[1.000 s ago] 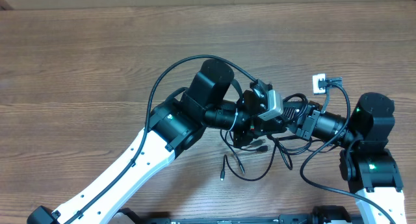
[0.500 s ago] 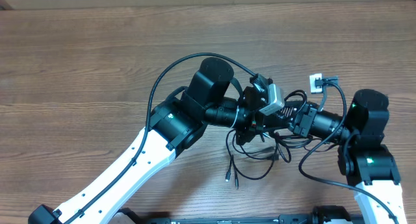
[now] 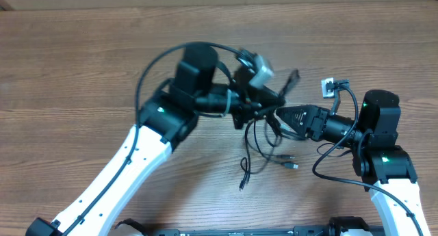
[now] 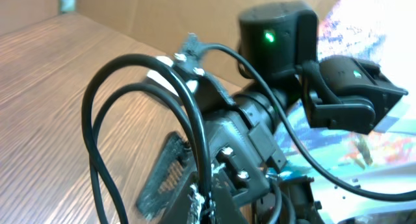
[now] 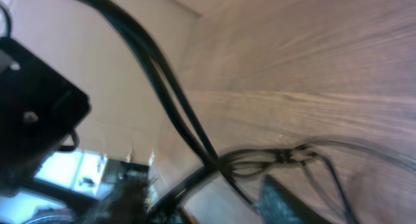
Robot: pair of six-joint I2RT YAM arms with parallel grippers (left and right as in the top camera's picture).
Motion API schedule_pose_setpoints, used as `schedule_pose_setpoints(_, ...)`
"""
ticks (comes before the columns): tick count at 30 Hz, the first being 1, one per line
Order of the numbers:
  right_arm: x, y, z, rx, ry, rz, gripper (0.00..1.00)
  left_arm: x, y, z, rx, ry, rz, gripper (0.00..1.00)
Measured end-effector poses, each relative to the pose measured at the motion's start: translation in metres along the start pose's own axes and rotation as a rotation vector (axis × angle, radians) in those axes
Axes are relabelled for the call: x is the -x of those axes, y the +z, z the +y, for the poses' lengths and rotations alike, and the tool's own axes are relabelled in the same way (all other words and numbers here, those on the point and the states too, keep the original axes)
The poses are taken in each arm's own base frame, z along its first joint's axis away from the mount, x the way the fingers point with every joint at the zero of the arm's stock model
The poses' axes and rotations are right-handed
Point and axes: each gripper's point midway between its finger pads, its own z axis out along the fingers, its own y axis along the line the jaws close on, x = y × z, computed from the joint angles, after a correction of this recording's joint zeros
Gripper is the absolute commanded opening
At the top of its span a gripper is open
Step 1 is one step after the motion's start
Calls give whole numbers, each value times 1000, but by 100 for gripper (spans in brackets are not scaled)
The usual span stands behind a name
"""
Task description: Untangle cables
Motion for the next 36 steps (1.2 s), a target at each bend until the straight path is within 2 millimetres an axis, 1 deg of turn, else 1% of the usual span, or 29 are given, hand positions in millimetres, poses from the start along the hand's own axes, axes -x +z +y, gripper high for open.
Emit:
schedule_pose_setpoints(2, 0, 0, -4, -19, 5, -5, 72, 5, -9, 7, 3, -28, -21, 4)
schedule_pose_setpoints(6, 2, 0, -6, -35, 3, -15, 74, 9, -21, 14, -2, -86, -35, 4)
schedule_pose_setpoints(12, 3, 0, -7, -40, 2, -18, 75, 11, -28, 18, -6, -143, -45, 4)
schedule_pose_setpoints(16, 3, 0, -7, -40, 2, -19, 77, 12, -29, 16, -20, -147, -48, 4)
schedule_pose_setpoints(22, 4, 0, -7, -38, -4, -22, 82, 12, -28, 6, -70, -139, -42, 4)
schedule_pose_setpoints(26, 4, 0, -7, -38, -4, -22, 83, 10, -19, -7, -114, -124, -27, 4)
schedule_pose_setpoints(31, 4, 0, -7, -38, -5, -22, 84, 9, -3, -30, -170, -86, -10, 4)
schedule_pose_setpoints(36, 3, 0, -7, -39, -27, -21, 85, 9, 7, -40, -182, -63, -8, 4)
